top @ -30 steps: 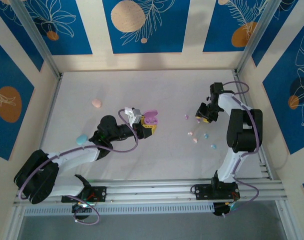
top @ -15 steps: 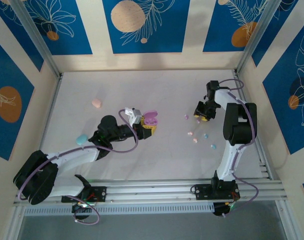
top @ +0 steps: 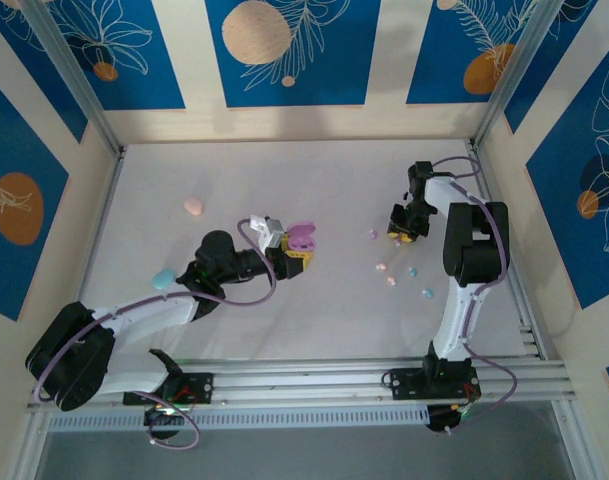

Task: Insert wireless bluetooth earbuds into charging case

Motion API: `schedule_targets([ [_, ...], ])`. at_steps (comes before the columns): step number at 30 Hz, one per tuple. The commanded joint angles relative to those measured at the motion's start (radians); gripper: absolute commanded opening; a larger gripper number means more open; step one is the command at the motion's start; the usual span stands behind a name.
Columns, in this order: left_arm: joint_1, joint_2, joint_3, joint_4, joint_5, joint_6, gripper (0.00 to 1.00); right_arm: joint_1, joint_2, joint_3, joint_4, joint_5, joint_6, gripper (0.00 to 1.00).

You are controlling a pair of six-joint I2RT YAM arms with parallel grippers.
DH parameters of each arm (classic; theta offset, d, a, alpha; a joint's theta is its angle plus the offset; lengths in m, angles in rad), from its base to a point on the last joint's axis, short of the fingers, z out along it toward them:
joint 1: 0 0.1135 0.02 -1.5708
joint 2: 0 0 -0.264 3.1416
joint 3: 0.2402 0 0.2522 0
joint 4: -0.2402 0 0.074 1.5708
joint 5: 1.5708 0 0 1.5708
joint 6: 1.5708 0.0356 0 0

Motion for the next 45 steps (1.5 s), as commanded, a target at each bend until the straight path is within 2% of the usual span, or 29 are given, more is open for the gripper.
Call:
schedule_targets([
  [1, -0.006, -0.023, 0.011, 0.009, -0.002, 0.022, 0.28, 0.011, 0.022, 0.028, -0.032, 0.020, -0.027, 0.29],
  [11, -0.007, -0.020, 0.021, -0.008, 0.000, 0.019, 0.28, 0.037, 0.037, 0.029, -0.053, 0.065, -0.040, 0.27],
  [13, -0.007, -0.018, 0.023, -0.012, 0.003, 0.020, 0.28, 0.037, 0.042, 0.032, -0.055, 0.065, -0.044, 0.23],
  [19, -0.007, -0.017, 0.032, -0.034, 0.000, 0.025, 0.28, 0.040, 0.041, 0.035, -0.062, 0.047, -0.048, 0.22],
  [34, -0.007, -0.030, 0.035, -0.056, -0.020, 0.042, 0.27, 0.065, 0.002, -0.050, -0.056, 0.037, -0.063, 0.22],
  [45, -0.006, -0.020, 0.047, -0.065, -0.023, 0.047, 0.27, 0.069, 0.016, -0.034, -0.072, 0.040, -0.068, 0.22],
])
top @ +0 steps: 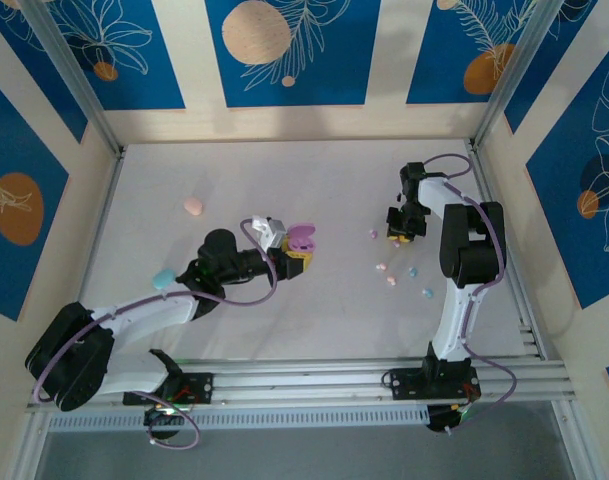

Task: Insert wireless bluetooth earbuds into charging case

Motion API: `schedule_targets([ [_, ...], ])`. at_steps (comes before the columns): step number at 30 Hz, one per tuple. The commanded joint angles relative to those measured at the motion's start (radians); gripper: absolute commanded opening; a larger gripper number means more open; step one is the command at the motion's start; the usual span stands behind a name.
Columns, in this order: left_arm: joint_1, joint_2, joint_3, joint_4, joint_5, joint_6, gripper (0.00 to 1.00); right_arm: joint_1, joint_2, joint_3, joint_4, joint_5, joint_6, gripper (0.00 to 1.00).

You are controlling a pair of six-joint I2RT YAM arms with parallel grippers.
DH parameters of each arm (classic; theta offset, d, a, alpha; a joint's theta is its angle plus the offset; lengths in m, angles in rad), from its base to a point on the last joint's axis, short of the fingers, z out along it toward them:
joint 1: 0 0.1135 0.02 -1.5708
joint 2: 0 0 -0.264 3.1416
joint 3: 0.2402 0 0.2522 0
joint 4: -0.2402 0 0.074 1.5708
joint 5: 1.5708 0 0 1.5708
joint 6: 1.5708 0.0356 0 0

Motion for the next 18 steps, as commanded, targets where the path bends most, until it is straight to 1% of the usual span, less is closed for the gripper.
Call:
schedule_targets([
  [1, -0.007, -0.018, 0.033, 0.013, -0.005, 0.020, 0.27, 0.027, 0.018, -0.027, -0.064, -0.030, -0.010, 0.22],
  [4, -0.007, -0.007, 0.024, 0.036, -0.020, 0.017, 0.27, 0.028, 0.028, -0.022, -0.070, -0.029, -0.013, 0.24],
  [11, -0.007, 0.024, 0.046, 0.048, 0.003, 0.012, 0.27, 0.028, 0.038, -0.004, -0.085, -0.036, -0.022, 0.30],
  [18, -0.007, 0.027, 0.059, 0.043, 0.014, 0.007, 0.27, 0.038, 0.038, 0.008, -0.107, -0.016, -0.032, 0.28],
])
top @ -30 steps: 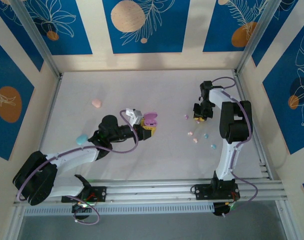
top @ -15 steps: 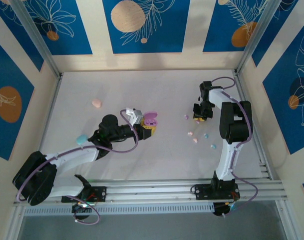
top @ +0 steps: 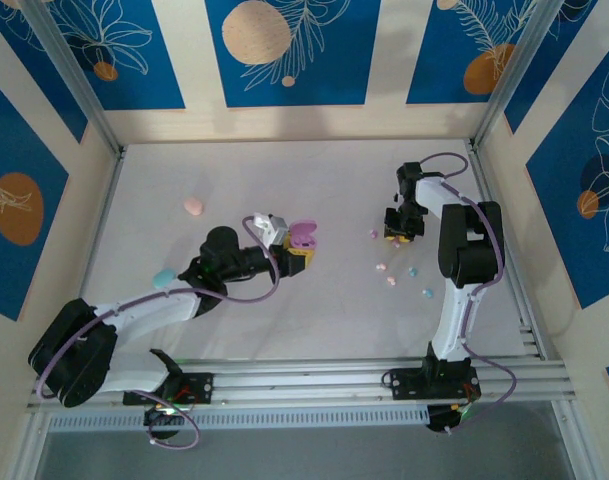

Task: Insert wireless bluetooth earbuds into charging case

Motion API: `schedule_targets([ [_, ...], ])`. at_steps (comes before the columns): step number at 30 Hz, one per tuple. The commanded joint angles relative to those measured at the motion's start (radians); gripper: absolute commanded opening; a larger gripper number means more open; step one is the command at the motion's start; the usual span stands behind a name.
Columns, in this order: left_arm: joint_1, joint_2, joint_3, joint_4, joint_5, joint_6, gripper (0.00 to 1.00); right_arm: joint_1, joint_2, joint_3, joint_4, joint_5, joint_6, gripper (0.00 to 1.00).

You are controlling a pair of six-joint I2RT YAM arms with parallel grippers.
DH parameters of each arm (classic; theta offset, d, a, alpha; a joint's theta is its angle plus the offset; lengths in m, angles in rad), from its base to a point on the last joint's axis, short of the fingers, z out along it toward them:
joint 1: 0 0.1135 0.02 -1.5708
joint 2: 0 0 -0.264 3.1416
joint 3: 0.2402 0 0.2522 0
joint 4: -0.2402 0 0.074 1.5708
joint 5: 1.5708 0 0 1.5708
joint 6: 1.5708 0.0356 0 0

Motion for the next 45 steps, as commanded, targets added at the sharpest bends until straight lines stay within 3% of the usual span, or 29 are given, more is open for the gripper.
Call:
schedule_targets([
  [1, -0.006, -0.002, 0.033, 0.038, 0.021, 0.007, 0.27, 0.020, 0.037, 0.000, -0.098, -0.033, -0.013, 0.28],
  [18, -0.007, -0.055, 0.007, 0.017, 0.001, 0.010, 0.26, 0.025, 0.024, 0.006, -0.102, -0.042, -0.025, 0.20],
  [24, -0.006, -0.062, -0.003, 0.016, -0.010, 0.013, 0.26, 0.027, -0.082, -0.023, -0.087, -0.139, -0.007, 0.20],
  [29, -0.006, -0.061, -0.015, 0.024, -0.026, 0.015, 0.26, 0.002, -0.266, -0.103, -0.025, -0.381, 0.055, 0.19],
  [34, -0.006, -0.063, -0.020, 0.028, -0.042, 0.020, 0.26, -0.056, -0.415, -0.262, 0.189, -0.846, 0.221, 0.19],
  [39, -0.004, -0.067, -0.022, 0.022, -0.052, 0.036, 0.26, -0.055, -0.448, -0.376, 0.472, -1.230, 0.477, 0.20],
  [45, -0.002, -0.059, -0.020, 0.018, -0.052, 0.052, 0.27, -0.025, -0.465, -0.394, 0.576, -1.328, 0.633, 0.20],
])
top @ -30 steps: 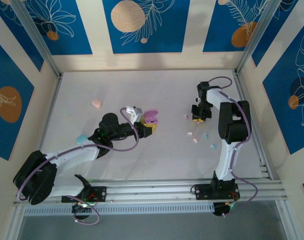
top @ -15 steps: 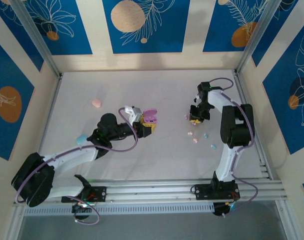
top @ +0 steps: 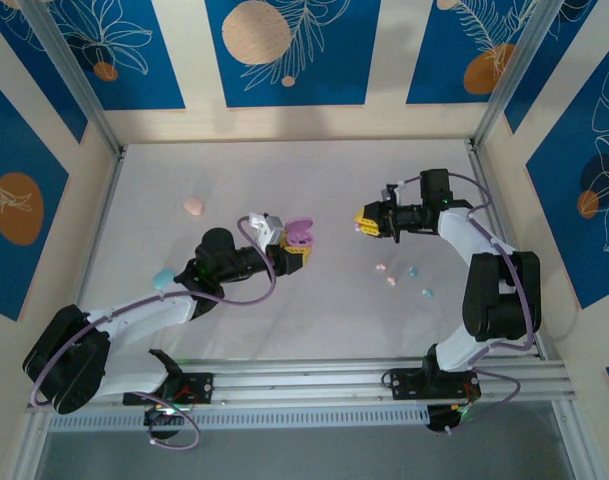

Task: Insert wireless bluetooth earbuds into charging case

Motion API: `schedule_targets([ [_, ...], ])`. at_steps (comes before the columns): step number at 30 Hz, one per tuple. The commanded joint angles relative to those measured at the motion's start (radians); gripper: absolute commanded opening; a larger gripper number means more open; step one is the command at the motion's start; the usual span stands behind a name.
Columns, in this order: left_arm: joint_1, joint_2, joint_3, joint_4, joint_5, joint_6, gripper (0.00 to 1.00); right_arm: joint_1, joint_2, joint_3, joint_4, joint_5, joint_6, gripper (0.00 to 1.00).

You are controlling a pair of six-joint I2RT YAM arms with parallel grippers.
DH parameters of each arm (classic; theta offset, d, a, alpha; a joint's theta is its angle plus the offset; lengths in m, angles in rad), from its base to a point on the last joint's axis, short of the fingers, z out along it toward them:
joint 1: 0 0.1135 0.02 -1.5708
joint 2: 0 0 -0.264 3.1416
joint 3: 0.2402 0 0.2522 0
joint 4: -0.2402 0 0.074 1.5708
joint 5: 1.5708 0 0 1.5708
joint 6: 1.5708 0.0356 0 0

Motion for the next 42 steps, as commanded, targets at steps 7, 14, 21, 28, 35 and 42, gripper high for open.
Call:
schedule_targets([
  [7, -0.002, -0.010, -0.001, 0.025, 0.003, 0.034, 0.27, 0.028, -0.047, -0.017, 0.112, -0.164, 0.175, 0.20],
  [14, -0.002, 0.007, -0.004, 0.064, 0.025, 0.054, 0.27, 0.053, -0.129, -0.021, 0.107, -0.085, 0.151, 0.20],
  [21, -0.002, 0.064, -0.011, 0.208, 0.076, 0.056, 0.27, 0.140, -0.347, -0.093, 0.276, 0.105, 0.085, 0.20],
  [28, -0.002, 0.108, 0.002, 0.281, 0.101, 0.018, 0.27, 0.276, -0.477, -0.153, 0.390, 0.211, -0.028, 0.20],
  [35, -0.003, 0.115, 0.022, 0.275, 0.134, -0.011, 0.28, 0.362, -0.464, -0.132, 0.378, 0.231, -0.114, 0.20],
  [42, -0.007, 0.124, 0.032, 0.289, 0.145, -0.046, 0.28, 0.399, -0.426, -0.113, 0.355, 0.249, -0.139, 0.20],
])
